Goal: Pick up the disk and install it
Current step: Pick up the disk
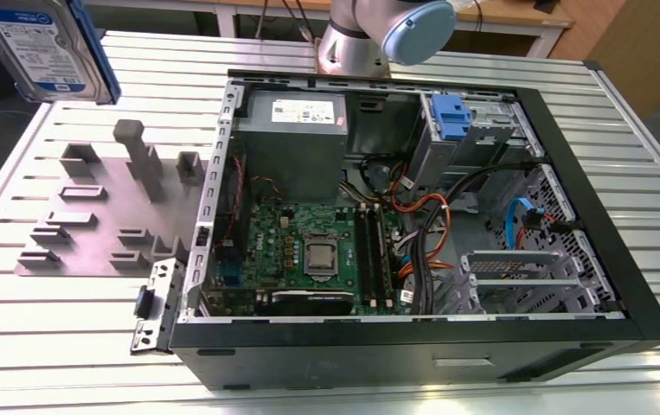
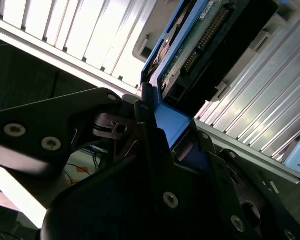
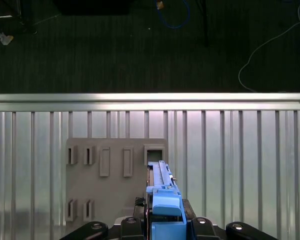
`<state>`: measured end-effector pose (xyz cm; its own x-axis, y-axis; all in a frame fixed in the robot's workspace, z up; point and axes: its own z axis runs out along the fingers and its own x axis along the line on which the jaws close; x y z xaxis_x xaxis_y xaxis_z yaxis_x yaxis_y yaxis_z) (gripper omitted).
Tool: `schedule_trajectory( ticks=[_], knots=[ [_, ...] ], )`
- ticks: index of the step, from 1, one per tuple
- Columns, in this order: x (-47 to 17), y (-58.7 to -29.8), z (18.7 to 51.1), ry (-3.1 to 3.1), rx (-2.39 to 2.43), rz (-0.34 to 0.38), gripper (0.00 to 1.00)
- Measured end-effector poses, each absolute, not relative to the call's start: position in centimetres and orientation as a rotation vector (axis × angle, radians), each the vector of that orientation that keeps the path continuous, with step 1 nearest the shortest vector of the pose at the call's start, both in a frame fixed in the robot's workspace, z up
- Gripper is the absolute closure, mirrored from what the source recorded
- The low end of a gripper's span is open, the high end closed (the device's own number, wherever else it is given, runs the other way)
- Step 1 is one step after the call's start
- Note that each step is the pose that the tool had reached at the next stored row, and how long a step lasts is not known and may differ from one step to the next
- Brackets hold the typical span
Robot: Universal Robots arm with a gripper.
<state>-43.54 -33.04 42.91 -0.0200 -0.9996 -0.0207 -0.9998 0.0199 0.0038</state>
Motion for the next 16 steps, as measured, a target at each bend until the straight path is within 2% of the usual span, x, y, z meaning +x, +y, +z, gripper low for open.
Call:
schedule_trajectory(
  ticks=[16],
  knots=[
    [-43.5,-33.0,44.1,2.235,-2.191,0.027,0.64]
  ],
)
